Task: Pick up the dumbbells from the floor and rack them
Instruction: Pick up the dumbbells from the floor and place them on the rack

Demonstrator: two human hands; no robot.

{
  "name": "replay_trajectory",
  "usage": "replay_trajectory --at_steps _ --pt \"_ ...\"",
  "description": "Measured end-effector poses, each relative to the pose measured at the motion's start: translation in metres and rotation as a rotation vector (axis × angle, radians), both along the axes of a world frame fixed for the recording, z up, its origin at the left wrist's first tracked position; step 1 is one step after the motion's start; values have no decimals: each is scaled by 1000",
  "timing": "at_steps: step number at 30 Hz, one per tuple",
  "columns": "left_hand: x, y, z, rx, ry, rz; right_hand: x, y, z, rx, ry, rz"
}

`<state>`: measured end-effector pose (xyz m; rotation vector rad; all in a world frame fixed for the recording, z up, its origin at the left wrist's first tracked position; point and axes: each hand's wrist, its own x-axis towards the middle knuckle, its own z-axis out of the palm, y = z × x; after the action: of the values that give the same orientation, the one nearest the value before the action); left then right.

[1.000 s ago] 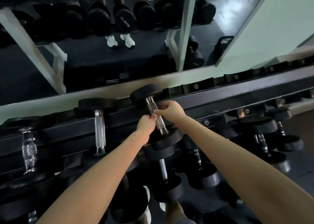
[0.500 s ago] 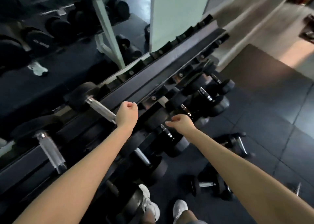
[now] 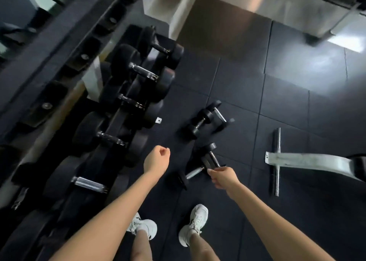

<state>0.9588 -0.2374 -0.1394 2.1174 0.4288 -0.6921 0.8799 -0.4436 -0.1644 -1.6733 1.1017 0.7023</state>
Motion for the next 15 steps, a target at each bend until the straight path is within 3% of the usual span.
replay_trajectory --at_steps 6,15 --pt "-33 -88 -97 98 89 -152 -40 -77 -98 96 49 -236" --pt "-14 -157 -289 209 173 -307 -41 -102 -295 351 58 -651"
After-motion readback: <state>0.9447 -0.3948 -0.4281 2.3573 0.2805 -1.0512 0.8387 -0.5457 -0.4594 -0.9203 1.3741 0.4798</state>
